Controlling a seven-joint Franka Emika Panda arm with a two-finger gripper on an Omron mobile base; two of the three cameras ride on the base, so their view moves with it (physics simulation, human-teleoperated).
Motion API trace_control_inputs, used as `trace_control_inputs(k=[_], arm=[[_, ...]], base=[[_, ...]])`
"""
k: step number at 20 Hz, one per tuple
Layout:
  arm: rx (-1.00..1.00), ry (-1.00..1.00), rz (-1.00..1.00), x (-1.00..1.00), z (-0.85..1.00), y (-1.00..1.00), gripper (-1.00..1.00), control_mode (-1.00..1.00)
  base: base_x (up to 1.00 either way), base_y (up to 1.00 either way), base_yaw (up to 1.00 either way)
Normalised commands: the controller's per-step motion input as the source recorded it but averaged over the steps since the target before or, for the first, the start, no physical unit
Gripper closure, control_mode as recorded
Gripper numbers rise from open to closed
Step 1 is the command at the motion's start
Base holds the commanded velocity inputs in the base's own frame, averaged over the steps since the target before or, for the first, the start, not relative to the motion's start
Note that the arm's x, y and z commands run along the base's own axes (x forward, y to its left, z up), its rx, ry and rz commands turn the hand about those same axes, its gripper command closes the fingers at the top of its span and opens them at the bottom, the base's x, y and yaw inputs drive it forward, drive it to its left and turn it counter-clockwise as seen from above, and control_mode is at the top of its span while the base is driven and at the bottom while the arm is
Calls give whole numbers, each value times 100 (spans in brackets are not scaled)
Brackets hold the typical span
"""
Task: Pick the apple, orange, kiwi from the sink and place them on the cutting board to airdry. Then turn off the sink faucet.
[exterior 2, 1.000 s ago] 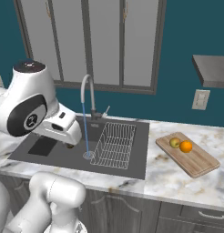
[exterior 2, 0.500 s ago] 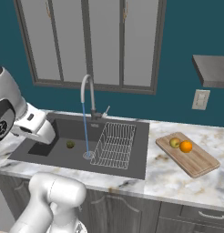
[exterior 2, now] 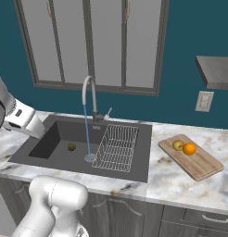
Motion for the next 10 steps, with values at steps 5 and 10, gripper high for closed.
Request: trace_control_inputs(k=[5, 10], arm=[[-3, 0, 2, 30, -25, 12, -100, -100], [-1, 0, 9, 41, -18, 0, -100, -100]], base=[[0, 0, 0], [0, 0, 0]])
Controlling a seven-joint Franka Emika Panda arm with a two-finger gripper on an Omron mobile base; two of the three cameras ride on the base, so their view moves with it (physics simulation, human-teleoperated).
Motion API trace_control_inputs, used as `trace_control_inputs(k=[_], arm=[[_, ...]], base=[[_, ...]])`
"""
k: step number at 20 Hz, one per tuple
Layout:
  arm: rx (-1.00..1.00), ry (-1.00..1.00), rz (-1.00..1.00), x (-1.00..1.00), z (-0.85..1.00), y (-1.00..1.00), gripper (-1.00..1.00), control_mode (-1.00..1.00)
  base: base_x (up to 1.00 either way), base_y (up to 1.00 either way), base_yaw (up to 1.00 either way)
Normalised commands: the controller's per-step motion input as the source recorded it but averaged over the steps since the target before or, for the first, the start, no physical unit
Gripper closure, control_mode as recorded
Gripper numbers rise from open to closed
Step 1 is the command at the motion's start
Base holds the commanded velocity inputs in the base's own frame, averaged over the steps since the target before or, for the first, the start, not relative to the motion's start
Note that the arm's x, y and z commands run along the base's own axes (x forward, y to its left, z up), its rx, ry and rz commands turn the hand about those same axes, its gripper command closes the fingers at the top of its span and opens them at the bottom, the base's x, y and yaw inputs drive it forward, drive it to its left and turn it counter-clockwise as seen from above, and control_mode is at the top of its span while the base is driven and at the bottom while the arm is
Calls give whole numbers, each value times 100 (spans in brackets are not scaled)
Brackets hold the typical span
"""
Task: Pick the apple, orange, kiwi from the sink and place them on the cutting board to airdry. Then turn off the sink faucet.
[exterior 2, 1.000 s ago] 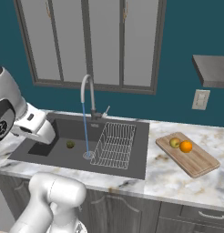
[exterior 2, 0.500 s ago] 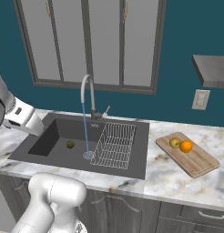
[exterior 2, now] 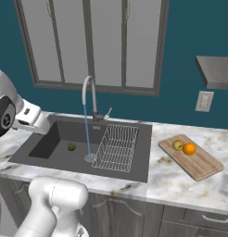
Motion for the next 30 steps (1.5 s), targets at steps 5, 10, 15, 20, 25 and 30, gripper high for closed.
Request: trace_control_inputs(k=[5, 10, 15, 20, 25, 30], arm=[[0, 0, 11, 41, -19, 1, -100, -100], [-1, 0, 6, 44, -37, 14, -100, -100], [-2, 0, 3, 47, -36, 9, -100, -100], [-1, 0, 2, 34, -22, 2, -100, -100], [0, 0, 1, 34, -26, 8, -100, -100], [0, 0, 1, 40, -29, 7, -100, -100]], base=[[0, 0, 0], [0, 0, 0], [0, 0, 0], [0, 0, 0], [0, 0, 0], [0, 0, 0]])
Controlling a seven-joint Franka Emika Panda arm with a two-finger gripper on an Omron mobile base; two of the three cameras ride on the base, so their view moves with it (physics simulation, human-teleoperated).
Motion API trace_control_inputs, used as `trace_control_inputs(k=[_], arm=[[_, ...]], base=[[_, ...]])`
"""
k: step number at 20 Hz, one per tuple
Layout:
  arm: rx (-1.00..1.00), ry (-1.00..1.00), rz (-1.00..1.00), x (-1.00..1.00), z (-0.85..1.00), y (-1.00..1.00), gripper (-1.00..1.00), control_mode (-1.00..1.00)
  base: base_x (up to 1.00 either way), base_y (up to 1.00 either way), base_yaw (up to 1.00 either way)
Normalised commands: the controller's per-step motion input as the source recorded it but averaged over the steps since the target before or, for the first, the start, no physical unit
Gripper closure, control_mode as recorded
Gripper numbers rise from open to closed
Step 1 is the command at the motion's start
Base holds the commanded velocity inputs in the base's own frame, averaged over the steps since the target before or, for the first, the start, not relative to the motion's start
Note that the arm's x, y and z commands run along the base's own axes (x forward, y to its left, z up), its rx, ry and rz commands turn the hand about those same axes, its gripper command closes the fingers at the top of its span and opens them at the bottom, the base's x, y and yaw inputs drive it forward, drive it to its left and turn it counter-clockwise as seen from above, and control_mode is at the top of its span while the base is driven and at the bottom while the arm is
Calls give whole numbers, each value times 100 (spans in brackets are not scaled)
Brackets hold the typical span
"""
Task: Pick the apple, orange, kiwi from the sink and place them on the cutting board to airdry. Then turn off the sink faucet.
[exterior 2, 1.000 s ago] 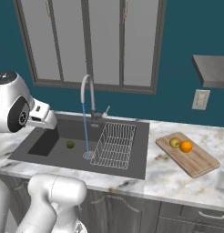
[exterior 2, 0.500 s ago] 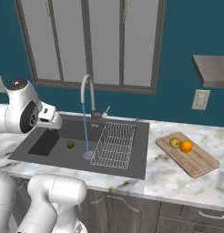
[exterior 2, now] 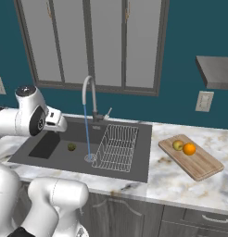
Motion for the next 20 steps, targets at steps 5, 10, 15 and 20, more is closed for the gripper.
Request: trace_control_inputs(k=[5, 10, 15, 20], arm=[[0, 0, 0, 38, -33, 7, -100, -100], [0, 0, 1, 32, -30, 10, -100, -100], [0, 0, 1, 34, -28, 12, -100, -100], [0, 1, 0, 32, -34, 11, -100, -100]], base=[[0, 0, 0], [0, 0, 0], [0, 0, 0], [0, 0, 0]])
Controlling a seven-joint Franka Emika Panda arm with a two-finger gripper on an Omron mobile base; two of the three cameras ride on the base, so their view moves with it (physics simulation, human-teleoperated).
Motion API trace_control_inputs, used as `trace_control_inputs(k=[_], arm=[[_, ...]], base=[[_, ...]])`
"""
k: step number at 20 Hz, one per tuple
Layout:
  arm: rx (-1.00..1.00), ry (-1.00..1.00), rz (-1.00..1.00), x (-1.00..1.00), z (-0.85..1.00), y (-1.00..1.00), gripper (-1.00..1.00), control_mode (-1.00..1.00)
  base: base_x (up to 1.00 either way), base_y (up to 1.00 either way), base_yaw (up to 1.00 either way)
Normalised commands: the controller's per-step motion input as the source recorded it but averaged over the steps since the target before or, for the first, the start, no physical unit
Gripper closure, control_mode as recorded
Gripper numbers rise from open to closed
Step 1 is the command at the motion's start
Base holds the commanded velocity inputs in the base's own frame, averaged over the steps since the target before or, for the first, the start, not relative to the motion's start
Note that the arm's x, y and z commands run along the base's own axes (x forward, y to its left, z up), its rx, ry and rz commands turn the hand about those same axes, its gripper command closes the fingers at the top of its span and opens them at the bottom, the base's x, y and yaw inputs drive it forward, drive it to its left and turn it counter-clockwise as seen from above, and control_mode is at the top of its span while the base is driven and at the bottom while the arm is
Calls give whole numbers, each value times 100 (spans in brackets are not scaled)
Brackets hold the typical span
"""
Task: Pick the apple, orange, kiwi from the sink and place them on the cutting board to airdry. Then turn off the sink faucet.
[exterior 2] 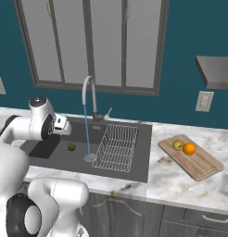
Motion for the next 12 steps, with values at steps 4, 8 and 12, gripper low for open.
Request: trace_control_inputs(k=[4, 8, 12], arm=[[0, 2, 0, 31, -39, 5, -100, -100], [0, 0, 1, 30, -30, 8, -100, -100], [0, 0, 1, 26, -26, 6, -100, -100]], base=[[0, 0, 0], [0, 0, 0], [0, 0, 0]])
